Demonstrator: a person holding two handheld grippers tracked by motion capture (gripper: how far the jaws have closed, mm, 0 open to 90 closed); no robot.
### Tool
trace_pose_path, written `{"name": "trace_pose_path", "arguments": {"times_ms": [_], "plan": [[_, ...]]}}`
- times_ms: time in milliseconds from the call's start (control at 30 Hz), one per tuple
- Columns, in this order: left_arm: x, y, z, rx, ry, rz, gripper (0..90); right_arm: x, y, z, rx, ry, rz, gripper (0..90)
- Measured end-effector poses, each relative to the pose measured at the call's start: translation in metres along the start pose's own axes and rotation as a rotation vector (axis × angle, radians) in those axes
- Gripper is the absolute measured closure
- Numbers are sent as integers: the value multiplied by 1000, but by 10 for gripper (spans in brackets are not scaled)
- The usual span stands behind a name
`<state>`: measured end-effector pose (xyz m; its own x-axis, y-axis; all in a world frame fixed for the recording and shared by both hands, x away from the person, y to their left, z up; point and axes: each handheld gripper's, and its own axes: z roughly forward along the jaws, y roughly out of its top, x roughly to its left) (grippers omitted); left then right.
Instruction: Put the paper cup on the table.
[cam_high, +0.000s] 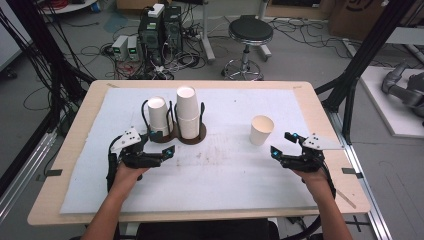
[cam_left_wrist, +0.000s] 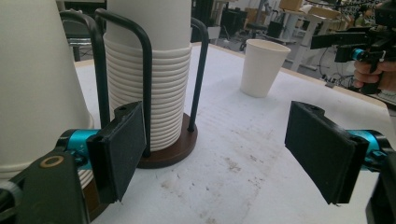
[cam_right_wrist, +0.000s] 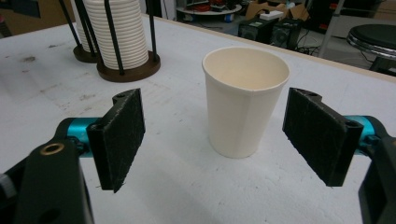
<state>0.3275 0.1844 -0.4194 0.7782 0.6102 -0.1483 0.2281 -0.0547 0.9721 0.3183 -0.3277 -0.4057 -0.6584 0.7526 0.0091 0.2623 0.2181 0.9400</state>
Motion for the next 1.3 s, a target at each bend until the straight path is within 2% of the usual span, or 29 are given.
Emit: {"name": "trace_pose_path", "arguments": {"times_ms": [500,1033,1300], "plan": [[-1,1,-4,-11,-5,1,205,8,3,0,-8,0,-3,216],[-1,1,-4,-14,-11,1,205,7,3,-4,-21,-8,0,215],[2,-1,-3,-12,-1,-7,205,4,2,-3,-17,-12,8,216]]}}
